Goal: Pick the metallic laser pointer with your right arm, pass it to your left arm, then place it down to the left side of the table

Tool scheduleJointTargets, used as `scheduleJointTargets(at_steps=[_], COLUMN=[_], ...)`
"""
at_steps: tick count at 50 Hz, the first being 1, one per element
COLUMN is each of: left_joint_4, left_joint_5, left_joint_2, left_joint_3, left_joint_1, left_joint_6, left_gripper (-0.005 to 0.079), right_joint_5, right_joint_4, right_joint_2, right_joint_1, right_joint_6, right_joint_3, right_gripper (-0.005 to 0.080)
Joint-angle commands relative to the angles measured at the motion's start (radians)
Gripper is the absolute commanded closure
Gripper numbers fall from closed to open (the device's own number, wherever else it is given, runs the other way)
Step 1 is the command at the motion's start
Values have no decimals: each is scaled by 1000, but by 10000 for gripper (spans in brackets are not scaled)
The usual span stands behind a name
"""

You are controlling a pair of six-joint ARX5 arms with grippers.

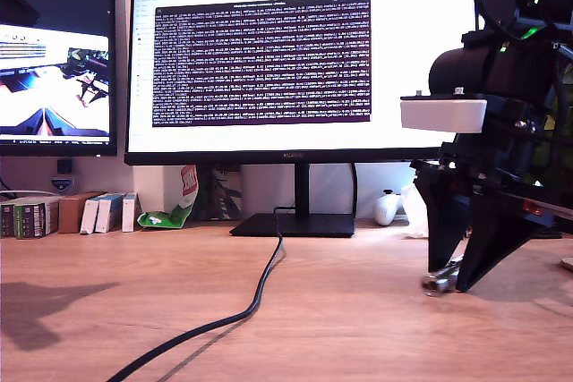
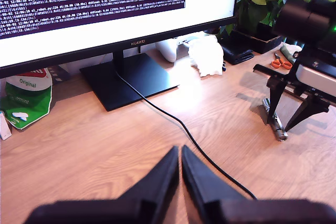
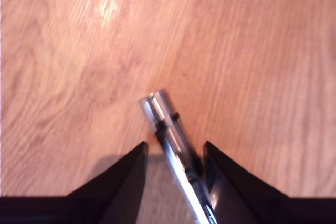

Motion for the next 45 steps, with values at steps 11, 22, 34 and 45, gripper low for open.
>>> scheduleJointTargets(at_steps=[11,22,34,45], left_joint_4=[8,8,26,129], left_joint_5=[1,3,37,161], left_joint_2=[-3,-3,-2,20], left_joint_3=[0,0,0,0], left_joint_1=[-3,-3,-4,-14], left_joint_6=[8,7,8,8], left_gripper=[763,754,653,554], right_joint_5=[-57,-106,-185,-414], right_joint_4=[10,65,175,229], right_joint_2=[41,36,-13,-26], right_joint_1=[2,22,99,168], right_joint_6=[-2,38,265,671], right_joint_3=[-13,-8,75,248], right_gripper=[666,762,763,763])
